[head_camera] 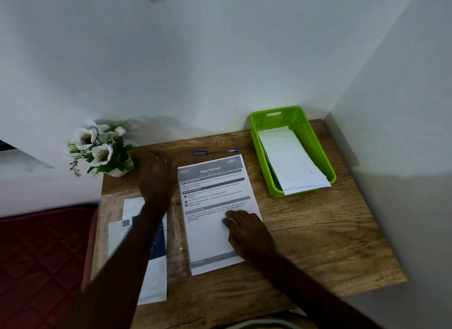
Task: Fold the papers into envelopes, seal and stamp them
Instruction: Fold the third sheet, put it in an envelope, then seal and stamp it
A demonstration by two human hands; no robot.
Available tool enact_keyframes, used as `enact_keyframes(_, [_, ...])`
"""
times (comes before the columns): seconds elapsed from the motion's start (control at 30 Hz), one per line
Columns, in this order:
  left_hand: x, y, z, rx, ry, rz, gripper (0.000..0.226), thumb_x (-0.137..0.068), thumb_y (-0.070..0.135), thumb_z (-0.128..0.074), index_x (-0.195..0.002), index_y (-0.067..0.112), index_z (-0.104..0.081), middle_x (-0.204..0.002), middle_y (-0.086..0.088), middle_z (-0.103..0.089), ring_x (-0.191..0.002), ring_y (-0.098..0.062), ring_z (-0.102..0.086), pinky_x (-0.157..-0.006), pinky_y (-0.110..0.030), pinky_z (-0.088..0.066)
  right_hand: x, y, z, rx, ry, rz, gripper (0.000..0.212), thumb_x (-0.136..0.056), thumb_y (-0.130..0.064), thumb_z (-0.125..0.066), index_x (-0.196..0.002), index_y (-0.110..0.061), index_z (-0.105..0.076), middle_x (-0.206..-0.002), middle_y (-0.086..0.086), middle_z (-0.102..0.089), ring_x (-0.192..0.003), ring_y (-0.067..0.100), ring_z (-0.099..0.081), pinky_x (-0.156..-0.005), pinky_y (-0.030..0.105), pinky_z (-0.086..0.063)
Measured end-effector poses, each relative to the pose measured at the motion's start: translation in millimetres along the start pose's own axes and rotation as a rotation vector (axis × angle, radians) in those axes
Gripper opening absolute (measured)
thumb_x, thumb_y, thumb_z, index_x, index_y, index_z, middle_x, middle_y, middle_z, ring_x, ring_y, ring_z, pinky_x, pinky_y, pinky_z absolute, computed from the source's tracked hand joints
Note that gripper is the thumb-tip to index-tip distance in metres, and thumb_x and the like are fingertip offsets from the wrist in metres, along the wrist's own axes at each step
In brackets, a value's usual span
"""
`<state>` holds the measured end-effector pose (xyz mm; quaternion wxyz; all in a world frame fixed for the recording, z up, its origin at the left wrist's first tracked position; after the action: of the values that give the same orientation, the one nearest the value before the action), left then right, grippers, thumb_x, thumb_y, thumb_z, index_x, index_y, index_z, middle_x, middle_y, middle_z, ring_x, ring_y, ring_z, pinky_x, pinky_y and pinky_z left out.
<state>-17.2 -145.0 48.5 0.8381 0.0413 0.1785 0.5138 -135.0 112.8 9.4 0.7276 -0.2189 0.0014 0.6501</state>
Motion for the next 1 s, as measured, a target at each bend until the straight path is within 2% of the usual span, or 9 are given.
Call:
enact_keyframes(0.07, [1.6, 11.9, -5.6, 0.004, -0.117, -0.088, 0.035, -0.096, 0.039, -0.064, -0.118, 0.011, -0.066, -0.121, -0.02, -0.065, -0.11, -0.041, -0.062, -0.085, -0.049, -0.053, -0.4, 0.0, -1.7, 0.003, 0.005, -0.006, 0.036, -0.072, -0.008, -0.079, -0.108, -0.009, -0.076, -0.117, 0.011, -0.073, -0.103, 0.026, -0.07, -0.08, 0.039, -0.06])
enact_keyframes(0.13, [-3.4, 23.0, -8.0, 0.07, -0.269, -0.158, 0.049, -0.091, 0.042, -0.072, -0.129, 0.013, -0.063, -0.132, -0.015, -0.064, -0.125, -0.037, -0.055, -0.099, -0.048, -0.047, -0.1, -0.3, -3.1, 0.014, 0.001, -0.006, 0.034, -0.073, -0.009, -0.078, -0.107, -0.009, -0.076, -0.117, 0.011, -0.073, -0.103, 0.026, -0.07, -0.08, 0.039, -0.06])
enact_keyframes(0.2, [-10.1, 31.5, -10.4, 0.115, -0.365, -0.243, 0.051, -0.091, 0.041, -0.072, -0.135, 0.018, -0.06, -0.14, -0.008, -0.059, -0.133, -0.03, -0.047, -0.105, -0.045, -0.041, 1.2, -1.4, -4.5, 0.033, 0.001, -0.011, 0.033, -0.072, -0.009, -0.079, -0.105, -0.009, -0.076, -0.118, 0.012, -0.073, -0.104, 0.026, -0.07, -0.081, 0.039, -0.06])
enact_keyframes(0.47, [-22.9, 47.5, -20.3, 0.098, -0.51, -0.304, 0.044, -0.098, 0.032, -0.062, -0.141, 0.025, -0.057, -0.144, -0.011, -0.053, -0.138, -0.032, -0.039, -0.113, -0.047, -0.031, 12.5, -9.6, -22.3, 0.117, -0.039, -0.082, 0.044, -0.076, -0.02, -0.082, -0.117, -0.008, -0.072, -0.134, 0.014, -0.066, -0.114, 0.028, -0.066, -0.09, 0.043, -0.057])
enact_keyframes(0.63, [-21.8, 49.7, -18.6, 0.115, -0.453, -0.289, 0.04, -0.098, 0.032, -0.064, -0.135, 0.017, -0.063, -0.137, -0.012, -0.058, -0.13, -0.031, -0.045, -0.109, -0.045, -0.035, 13.2, -12.7, -30.8, 0.145, -0.074, -0.126, 0.055, -0.076, -0.023, -0.082, -0.127, -0.008, -0.069, -0.14, 0.014, -0.061, -0.119, 0.03, -0.065, -0.093, 0.047, -0.056])
enact_keyframes(0.77, [-11.2, 53.7, -13.1, 0.165, -0.332, -0.287, 0.033, -0.097, 0.028, -0.066, -0.125, 0.01, -0.067, -0.126, -0.015, -0.065, -0.121, -0.033, -0.055, -0.103, -0.047, -0.043, 11.4, -14.9, -36.1, 0.183, -0.104, -0.153, 0.063, -0.077, -0.025, -0.081, -0.136, -0.008, -0.062, -0.146, 0.015, -0.056, -0.125, 0.031, -0.061, -0.096, 0.05, -0.054])
enact_keyframes(0.9, [15.6, 65.2, -5.3, 0.226, -0.163, -0.294, 0.022, -0.098, 0.015, -0.065, -0.116, 0.005, -0.071, -0.117, -0.018, -0.072, -0.11, -0.036, -0.065, -0.101, -0.047, -0.047, 1.5, -15.6, -38.4, 0.21, -0.071, -0.16, 0.058, -0.082, -0.021, -0.07, -0.137, -0.008, -0.061, -0.147, 0.016, -0.056, -0.125, 0.032, -0.061, -0.095, 0.051, -0.053])
enact_keyframes(1.0, [40.6, 67.1, -9.5, 0.207, -0.038, -0.349, 0.024, -0.087, 0.001, -0.076, -0.11, 0.003, -0.073, -0.108, -0.02, -0.075, -0.103, -0.038, -0.071, -0.103, -0.052, -0.046, -4.8, -13.6, -41.3, 0.203, -0.059, -0.149, 0.05, -0.089, -0.021, -0.054, -0.136, -0.006, -0.061, -0.146, 0.017, -0.056, -0.124, 0.033, -0.061, -0.094, 0.051, -0.053])
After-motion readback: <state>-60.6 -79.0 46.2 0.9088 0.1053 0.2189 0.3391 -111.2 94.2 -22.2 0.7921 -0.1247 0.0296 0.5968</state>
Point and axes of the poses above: each hand's wrist, its own x-axis away from the middle knuckle, its own z-axis out of the back of the hand, y = z × x, the point moved 2 cm from there along -x, towards the middle knuckle
